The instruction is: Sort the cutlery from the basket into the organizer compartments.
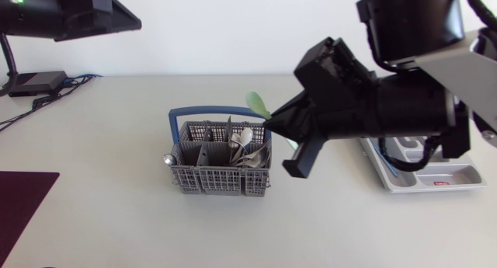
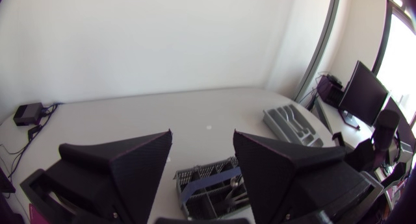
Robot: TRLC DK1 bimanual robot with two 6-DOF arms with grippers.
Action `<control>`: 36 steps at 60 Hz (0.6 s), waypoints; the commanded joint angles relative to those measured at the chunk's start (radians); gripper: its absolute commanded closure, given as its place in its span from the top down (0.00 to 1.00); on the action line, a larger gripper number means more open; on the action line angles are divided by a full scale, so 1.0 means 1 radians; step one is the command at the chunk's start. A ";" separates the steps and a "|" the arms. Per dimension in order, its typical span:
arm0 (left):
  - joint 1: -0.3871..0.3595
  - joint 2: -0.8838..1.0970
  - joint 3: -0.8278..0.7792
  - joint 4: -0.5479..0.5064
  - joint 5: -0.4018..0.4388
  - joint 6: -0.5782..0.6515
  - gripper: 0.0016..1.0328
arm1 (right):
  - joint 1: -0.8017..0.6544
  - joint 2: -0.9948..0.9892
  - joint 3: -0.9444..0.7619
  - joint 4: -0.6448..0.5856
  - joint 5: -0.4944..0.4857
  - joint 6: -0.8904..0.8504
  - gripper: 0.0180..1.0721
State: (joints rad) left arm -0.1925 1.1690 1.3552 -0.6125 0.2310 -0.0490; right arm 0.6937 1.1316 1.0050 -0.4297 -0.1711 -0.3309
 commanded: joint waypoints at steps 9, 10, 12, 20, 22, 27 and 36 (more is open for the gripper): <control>0.047 -0.025 -0.134 -0.066 0.022 0.117 0.63 | -0.230 -0.064 -0.117 -0.095 -0.157 -0.200 0.07; 0.047 -0.031 -0.148 -0.066 0.022 0.118 0.63 | -0.255 -0.067 -0.123 -0.101 -0.174 -0.220 0.08; 0.045 -0.035 -0.169 -0.066 0.022 0.120 0.63 | -0.292 -0.073 -0.132 -0.121 -0.203 -0.252 0.08; 0.039 -0.042 -0.238 -0.072 0.022 0.127 0.62 | -0.462 -0.078 -0.151 -0.219 -0.289 -0.427 0.08; 0.041 -0.040 -0.254 -0.066 0.022 0.127 0.62 | -0.511 -0.076 -0.151 -0.247 -0.317 -0.481 0.08; 0.041 -0.026 -0.292 -0.052 0.022 0.129 0.61 | -0.645 -0.061 -0.151 -0.314 -0.364 -0.625 0.08; 0.022 -0.009 -0.330 -0.023 0.024 0.115 0.60 | -0.859 0.036 -0.123 -0.397 -0.429 -0.856 0.08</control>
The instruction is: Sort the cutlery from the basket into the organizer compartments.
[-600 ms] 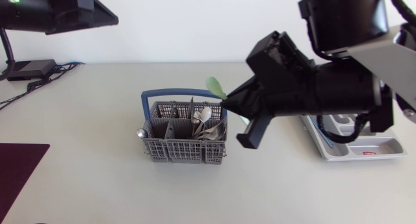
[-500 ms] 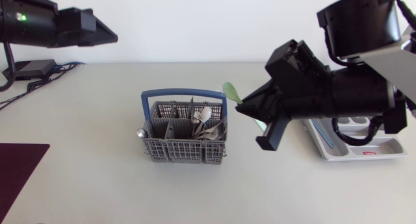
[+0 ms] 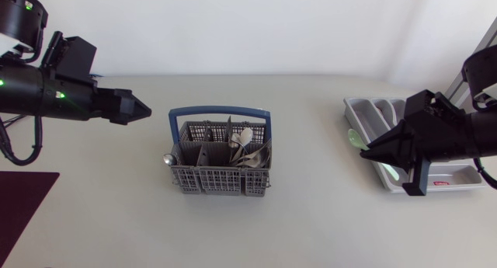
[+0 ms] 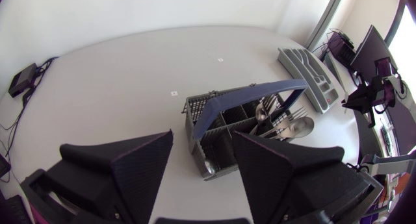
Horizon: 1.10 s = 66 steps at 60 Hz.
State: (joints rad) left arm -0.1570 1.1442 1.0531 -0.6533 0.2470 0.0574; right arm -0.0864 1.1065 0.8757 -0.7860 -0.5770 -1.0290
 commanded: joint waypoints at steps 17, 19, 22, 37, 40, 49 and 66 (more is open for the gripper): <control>-0.029 0.043 -0.044 0.032 0.008 -0.001 0.60 | -0.358 0.286 0.063 -0.068 -0.047 -0.516 0.07; -0.029 0.045 -0.048 0.035 0.008 -0.002 0.60 | -0.403 0.335 0.086 -0.071 -0.046 -0.574 0.07; -0.030 0.046 -0.054 0.041 0.006 -0.004 0.60 | -0.446 0.392 0.120 -0.088 -0.044 -0.638 0.07; -0.033 0.052 -0.068 0.050 0.001 -0.025 0.59 | -0.607 0.656 0.327 -0.128 0.008 -0.873 0.07; -0.035 0.051 -0.071 0.049 0.000 -0.027 0.59 | -0.628 0.697 0.358 -0.128 0.026 -0.911 0.07; -0.042 0.045 -0.079 0.046 -0.014 -0.042 0.59 | -0.670 0.770 0.390 -0.064 0.066 -0.990 0.07; -0.044 0.020 -0.107 0.029 -0.028 -0.047 0.59 | -0.670 0.860 0.376 0.122 0.169 -1.046 0.07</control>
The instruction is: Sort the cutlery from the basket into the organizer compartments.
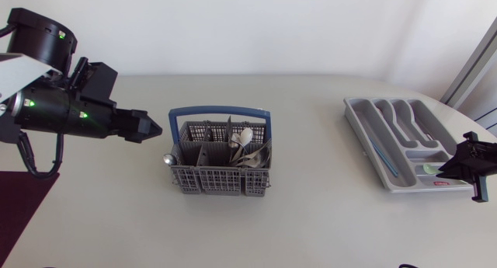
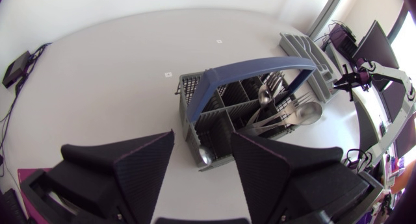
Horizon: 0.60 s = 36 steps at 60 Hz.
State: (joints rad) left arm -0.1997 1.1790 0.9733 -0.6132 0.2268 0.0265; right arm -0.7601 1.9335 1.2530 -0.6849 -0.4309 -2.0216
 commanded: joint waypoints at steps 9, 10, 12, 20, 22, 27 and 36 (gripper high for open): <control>0.008 -0.030 -0.031 -0.028 -0.009 -0.008 0.59 | 0.012 0.053 -0.020 0.090 0.066 -0.062 0.07; 0.008 -0.030 -0.031 -0.030 -0.007 -0.008 0.59 | 0.012 0.053 -0.030 0.105 0.070 -0.066 0.07; 0.008 -0.030 -0.031 -0.033 -0.007 -0.008 0.59 | 0.013 0.050 -0.050 0.137 0.078 -0.072 0.08; 0.005 -0.030 -0.035 -0.045 -0.007 -0.007 0.59 | 0.013 0.045 -0.087 0.206 0.090 -0.060 0.35; 0.002 -0.030 -0.036 -0.046 -0.007 -0.005 0.59 | 0.013 0.038 -0.092 0.211 0.090 -0.058 0.40; 0.005 -0.030 -0.039 -0.060 -0.007 -0.004 0.59 | 0.007 -0.001 -0.110 0.229 0.083 -0.043 0.49; 0.000 -0.030 -0.042 -0.080 -0.007 -0.002 0.59 | 0.010 -0.100 -0.138 0.209 0.057 0.017 0.80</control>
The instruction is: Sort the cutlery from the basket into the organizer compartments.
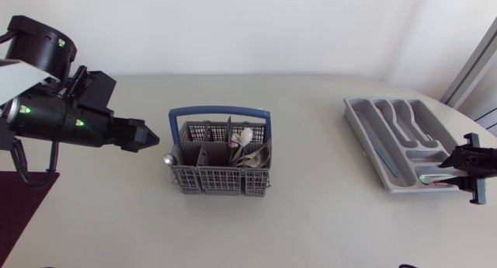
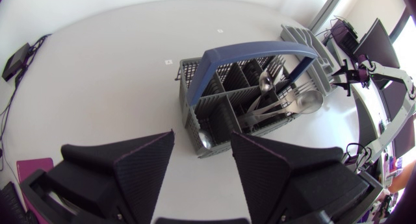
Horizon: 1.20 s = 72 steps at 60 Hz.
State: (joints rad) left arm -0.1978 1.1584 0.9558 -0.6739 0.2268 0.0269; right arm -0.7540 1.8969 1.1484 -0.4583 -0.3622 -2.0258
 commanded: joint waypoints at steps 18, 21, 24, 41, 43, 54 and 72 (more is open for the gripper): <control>-0.043 0.035 -0.028 -0.058 -0.003 -0.004 0.57 | 0.082 -0.349 -0.142 -0.158 -0.124 0.170 0.86; -0.049 0.053 -0.025 -0.061 -0.003 -0.004 0.57 | 0.101 -0.389 -0.148 -0.197 -0.147 0.205 0.87; -0.049 0.078 -0.022 -0.059 -0.003 -0.002 0.56 | 0.120 -0.447 -0.165 -0.241 -0.178 0.220 0.87; -0.037 0.202 0.017 -0.050 0.009 -0.008 0.47 | 0.300 -0.753 -0.294 -0.324 -0.241 0.386 0.87; -0.035 0.211 0.020 -0.049 0.013 -0.008 0.45 | 0.326 -0.786 -0.309 -0.329 -0.241 0.401 0.87; -0.023 0.228 0.037 -0.036 0.029 -0.016 0.41 | 0.441 -0.917 -0.371 -0.335 -0.238 0.481 0.87; -0.025 0.251 0.072 -0.015 0.055 -0.028 0.32 | 0.501 -0.960 -0.388 -0.333 -0.228 0.527 0.87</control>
State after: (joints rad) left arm -0.2230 1.3872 0.9958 -0.6968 0.2646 0.0223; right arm -0.2619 0.9459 0.7834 -0.7826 -0.5949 -1.5211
